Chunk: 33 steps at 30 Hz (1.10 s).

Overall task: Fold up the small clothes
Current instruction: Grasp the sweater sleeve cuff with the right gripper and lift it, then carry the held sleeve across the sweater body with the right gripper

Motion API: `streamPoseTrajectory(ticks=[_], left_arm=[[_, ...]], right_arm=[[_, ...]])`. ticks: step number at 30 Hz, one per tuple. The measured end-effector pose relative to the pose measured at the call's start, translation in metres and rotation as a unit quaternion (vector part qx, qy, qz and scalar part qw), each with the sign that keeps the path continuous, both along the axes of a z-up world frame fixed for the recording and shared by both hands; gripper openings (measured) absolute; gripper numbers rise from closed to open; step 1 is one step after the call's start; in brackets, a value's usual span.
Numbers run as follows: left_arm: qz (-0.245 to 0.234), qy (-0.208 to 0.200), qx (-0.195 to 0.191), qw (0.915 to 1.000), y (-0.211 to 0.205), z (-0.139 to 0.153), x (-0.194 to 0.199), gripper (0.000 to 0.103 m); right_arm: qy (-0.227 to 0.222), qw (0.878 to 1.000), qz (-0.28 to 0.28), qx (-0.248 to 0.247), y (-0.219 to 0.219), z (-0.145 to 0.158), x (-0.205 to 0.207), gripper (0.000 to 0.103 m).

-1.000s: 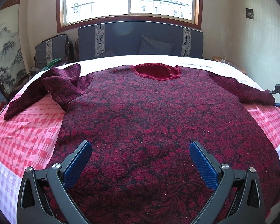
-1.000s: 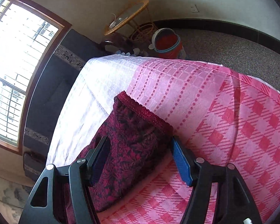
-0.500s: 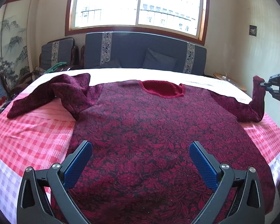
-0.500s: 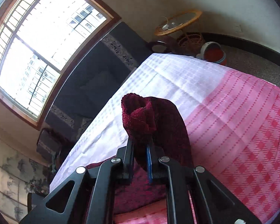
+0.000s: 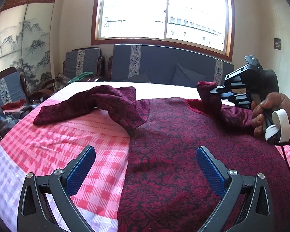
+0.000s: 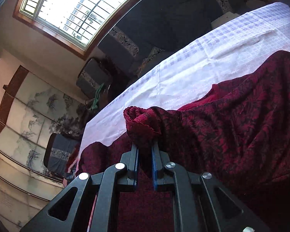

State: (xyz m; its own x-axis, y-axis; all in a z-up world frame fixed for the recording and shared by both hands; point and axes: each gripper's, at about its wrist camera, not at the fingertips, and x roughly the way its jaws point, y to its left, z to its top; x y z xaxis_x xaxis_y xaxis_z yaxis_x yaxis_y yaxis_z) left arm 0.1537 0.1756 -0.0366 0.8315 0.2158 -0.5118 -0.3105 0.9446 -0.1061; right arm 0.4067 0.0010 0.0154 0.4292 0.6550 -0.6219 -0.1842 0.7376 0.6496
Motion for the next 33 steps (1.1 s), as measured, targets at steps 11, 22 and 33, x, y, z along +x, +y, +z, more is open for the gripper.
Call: streamPoseTrajectory(ticks=[11, 22, 33], left_arm=[[0.019, -0.006, -0.129, 0.9914, 0.040, -0.017, -0.007, 0.103], [0.025, -0.011, -0.119, 0.9926, 0.037, -0.014, -0.009, 0.103], [0.036, -0.005, -0.122, 0.9918, 0.040, -0.015, -0.008, 0.103]], right_arm=[[0.024, 0.998, 0.038, -0.039, 0.081, -0.045, -0.017, 0.012], [0.054, 0.991, 0.123, 0.017, 0.109, -0.061, -0.022, 0.024], [0.029, 0.981, 0.158, 0.112, 0.082, -0.044, -0.045, 0.058]])
